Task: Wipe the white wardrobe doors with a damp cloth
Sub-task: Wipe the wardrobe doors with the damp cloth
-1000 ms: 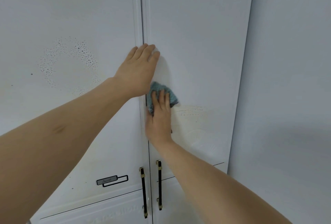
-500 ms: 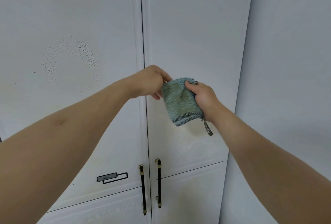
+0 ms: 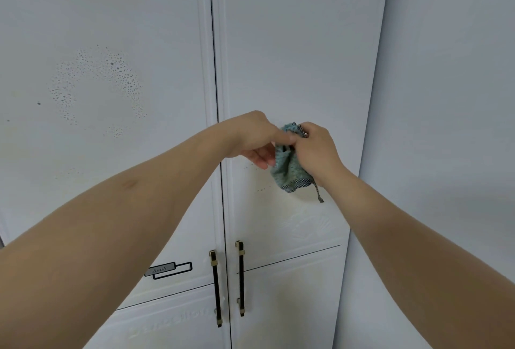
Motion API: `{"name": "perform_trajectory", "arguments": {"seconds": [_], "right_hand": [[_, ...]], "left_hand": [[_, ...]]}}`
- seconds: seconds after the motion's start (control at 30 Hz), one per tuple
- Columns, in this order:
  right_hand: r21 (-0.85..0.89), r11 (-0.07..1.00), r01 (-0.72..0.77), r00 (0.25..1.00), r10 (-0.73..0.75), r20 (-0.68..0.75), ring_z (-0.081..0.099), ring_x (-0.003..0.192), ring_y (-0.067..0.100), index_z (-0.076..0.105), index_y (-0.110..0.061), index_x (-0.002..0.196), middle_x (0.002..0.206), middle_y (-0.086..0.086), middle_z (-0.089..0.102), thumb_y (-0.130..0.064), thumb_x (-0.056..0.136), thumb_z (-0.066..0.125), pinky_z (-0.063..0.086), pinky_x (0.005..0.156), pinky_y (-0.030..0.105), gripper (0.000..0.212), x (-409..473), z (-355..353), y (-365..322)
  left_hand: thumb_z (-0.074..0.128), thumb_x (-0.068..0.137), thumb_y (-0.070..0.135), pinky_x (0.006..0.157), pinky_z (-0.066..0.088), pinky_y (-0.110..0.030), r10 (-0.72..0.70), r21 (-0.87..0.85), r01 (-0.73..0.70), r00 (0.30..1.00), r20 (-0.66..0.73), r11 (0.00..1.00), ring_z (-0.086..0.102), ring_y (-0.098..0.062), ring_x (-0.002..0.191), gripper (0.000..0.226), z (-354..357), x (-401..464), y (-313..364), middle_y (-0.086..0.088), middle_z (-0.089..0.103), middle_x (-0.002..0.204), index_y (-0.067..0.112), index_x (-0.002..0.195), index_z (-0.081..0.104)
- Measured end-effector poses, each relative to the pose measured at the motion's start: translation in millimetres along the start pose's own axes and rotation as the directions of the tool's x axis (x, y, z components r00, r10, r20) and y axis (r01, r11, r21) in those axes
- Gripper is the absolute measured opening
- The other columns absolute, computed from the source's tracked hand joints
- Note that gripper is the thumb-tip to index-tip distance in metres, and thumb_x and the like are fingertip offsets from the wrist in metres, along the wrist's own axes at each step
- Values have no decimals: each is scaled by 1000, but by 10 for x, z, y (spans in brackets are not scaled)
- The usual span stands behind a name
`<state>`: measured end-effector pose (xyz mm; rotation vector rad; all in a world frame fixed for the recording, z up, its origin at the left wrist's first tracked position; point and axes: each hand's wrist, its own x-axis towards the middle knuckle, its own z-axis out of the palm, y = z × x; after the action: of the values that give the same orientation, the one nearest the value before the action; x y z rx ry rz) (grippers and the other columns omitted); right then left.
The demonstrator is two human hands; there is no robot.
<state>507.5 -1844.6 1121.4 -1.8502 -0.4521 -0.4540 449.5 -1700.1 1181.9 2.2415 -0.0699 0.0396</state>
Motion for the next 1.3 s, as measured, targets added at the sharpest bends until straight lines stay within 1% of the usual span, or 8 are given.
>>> {"name": "perform_trajectory", "arguments": {"seconds": [0.2,0.37,0.53,0.67,0.8,0.93,1.13,1.3], "right_hand": [[311,950,-5,993,-31,111,68,101,20,57,-17,108,110,6,67,-30,71,76,56,90,43,43,-152,-4,-1],[39,979,198,979,-200,41,61,86,0,50,-24,113,99,-14,63,-21,83,77,45,67,10,40,-214,78,100],[-189,948,257,921,-299,-250,59,91,11,66,-20,112,104,-4,65,-8,89,64,42,75,18,26,109,16,56],[-313,863,398,826,-485,-288,52,103,18,69,-16,124,118,5,54,0,86,56,47,87,29,43,264,159,32],[-408,784,468,790,-578,-206,56,89,33,70,-6,124,103,13,62,7,81,57,51,75,36,46,230,605,195],[-431,657,618,703,-708,-72,54,104,32,66,-4,129,115,12,63,0,90,52,49,89,36,42,-59,1003,430],[-477,303,825,490,-804,337,57,103,32,71,-3,119,113,12,64,6,89,53,50,92,44,36,-229,932,1198],[-426,493,759,611,-764,205,58,97,33,75,-8,113,108,12,66,1,90,53,52,84,42,33,-143,691,1015]], "left_hand": [[57,91,-1,71,64,-48,-21,-80,3,973,-229,997,74,-33,68,12,84,57,186,-24,72,76,-9,92,66],[53,93,5,67,60,-31,-58,-110,20,933,-356,994,70,-22,70,15,80,98,235,-15,73,84,2,91,67],[57,91,15,65,54,-34,42,-109,-110,867,-497,988,64,-22,66,14,-138,66,140,-15,75,87,2,92,63],[50,88,19,68,54,-34,270,257,-125,694,-668,958,65,-20,77,18,-336,-38,-9,-5,71,86,8,91,64],[47,91,14,73,53,-34,453,566,-76,691,-563,821,61,-19,86,21,-333,-114,-182,2,66,94,15,104,64],[45,90,9,83,51,-39,525,681,-75,699,-485,729,58,-23,98,27,-335,-89,-349,-4,64,109,11,110,63],[49,82,-1,89,48,-41,632,806,-101,680,-372,584,52,-31,116,38,-284,-12,-456,-9,59,127,3,116,64],[62,67,3,94,42,-40,618,954,57,750,-236,295,43,-35,126,63,-250,12,-531,-10,39,151,2,129,55]]}}
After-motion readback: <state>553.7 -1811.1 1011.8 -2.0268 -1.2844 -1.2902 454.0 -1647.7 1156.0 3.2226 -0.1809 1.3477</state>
